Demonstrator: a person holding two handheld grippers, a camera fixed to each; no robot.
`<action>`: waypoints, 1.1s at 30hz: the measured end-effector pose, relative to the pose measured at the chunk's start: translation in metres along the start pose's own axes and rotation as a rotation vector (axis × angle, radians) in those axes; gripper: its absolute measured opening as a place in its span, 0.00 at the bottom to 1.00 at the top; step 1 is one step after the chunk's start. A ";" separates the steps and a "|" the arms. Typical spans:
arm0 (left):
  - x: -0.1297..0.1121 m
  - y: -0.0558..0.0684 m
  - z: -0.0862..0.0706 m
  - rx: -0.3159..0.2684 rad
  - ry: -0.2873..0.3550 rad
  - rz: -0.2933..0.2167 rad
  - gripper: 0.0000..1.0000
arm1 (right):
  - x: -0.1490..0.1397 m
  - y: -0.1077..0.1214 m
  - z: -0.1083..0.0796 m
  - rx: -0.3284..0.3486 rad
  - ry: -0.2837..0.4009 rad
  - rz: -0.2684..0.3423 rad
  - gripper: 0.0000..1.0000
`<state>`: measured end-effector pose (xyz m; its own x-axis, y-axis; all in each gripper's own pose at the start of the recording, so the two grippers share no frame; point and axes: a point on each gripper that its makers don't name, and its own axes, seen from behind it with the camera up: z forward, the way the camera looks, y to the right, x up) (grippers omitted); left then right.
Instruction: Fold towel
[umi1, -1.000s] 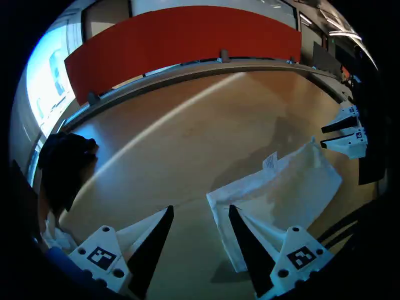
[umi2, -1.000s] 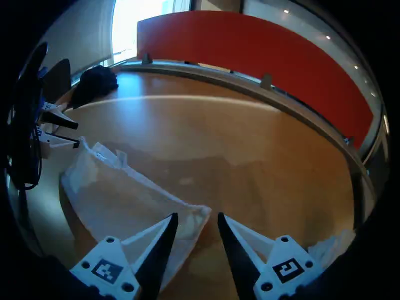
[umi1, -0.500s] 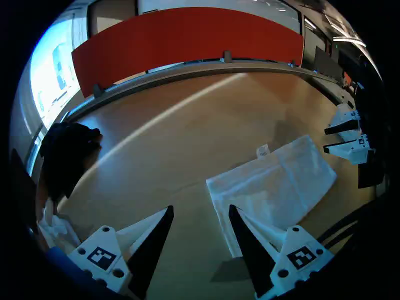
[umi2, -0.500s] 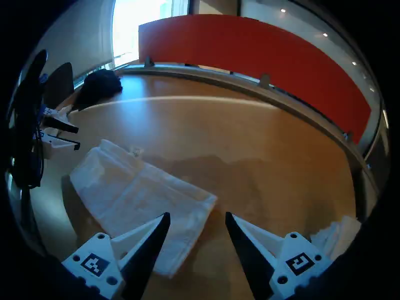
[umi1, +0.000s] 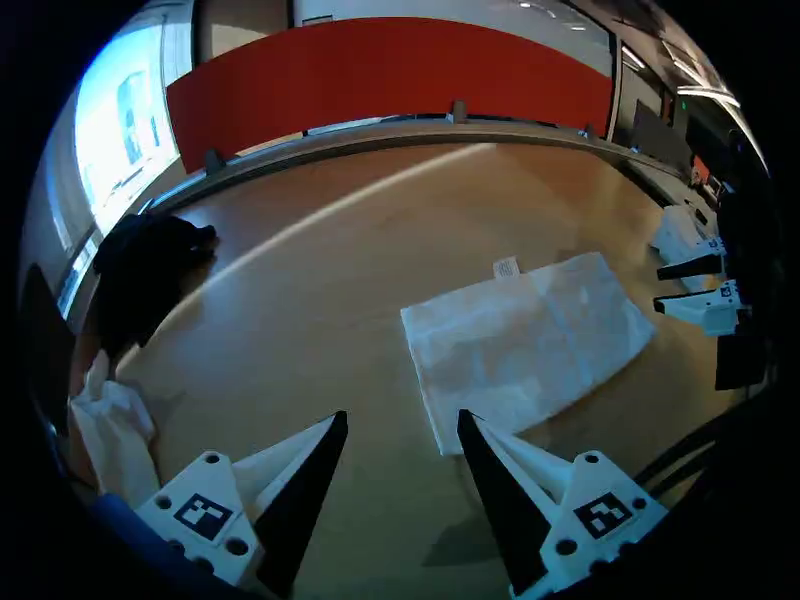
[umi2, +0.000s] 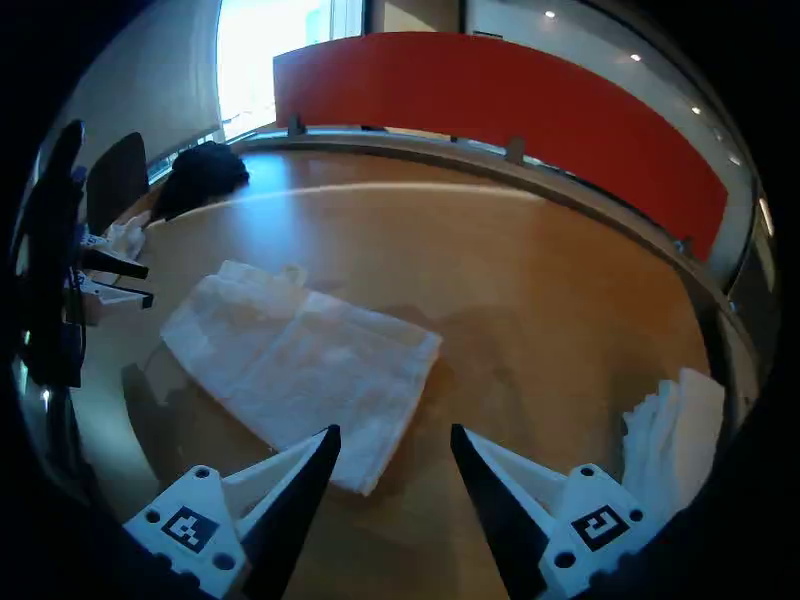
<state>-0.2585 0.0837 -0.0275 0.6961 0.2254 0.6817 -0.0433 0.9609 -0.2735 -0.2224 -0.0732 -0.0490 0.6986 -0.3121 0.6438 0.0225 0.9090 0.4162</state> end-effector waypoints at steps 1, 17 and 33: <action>-0.004 0.000 -0.002 0.003 -0.001 -0.006 0.81 | -0.002 0.000 -0.002 -0.001 0.000 0.004 0.85; -0.040 -0.006 -0.029 0.043 -0.010 -0.088 0.81 | -0.012 -0.012 -0.004 0.054 0.005 -0.041 0.85; -0.078 -0.030 -0.064 0.108 -0.034 -0.160 0.81 | -0.034 -0.020 0.010 0.161 -0.076 -0.243 0.84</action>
<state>-0.2656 0.0270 -0.1162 0.6757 0.0720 0.7337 -0.0122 0.9962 -0.0865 -0.2534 -0.0834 -0.0725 0.6308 -0.5407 0.5565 0.0651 0.7516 0.6564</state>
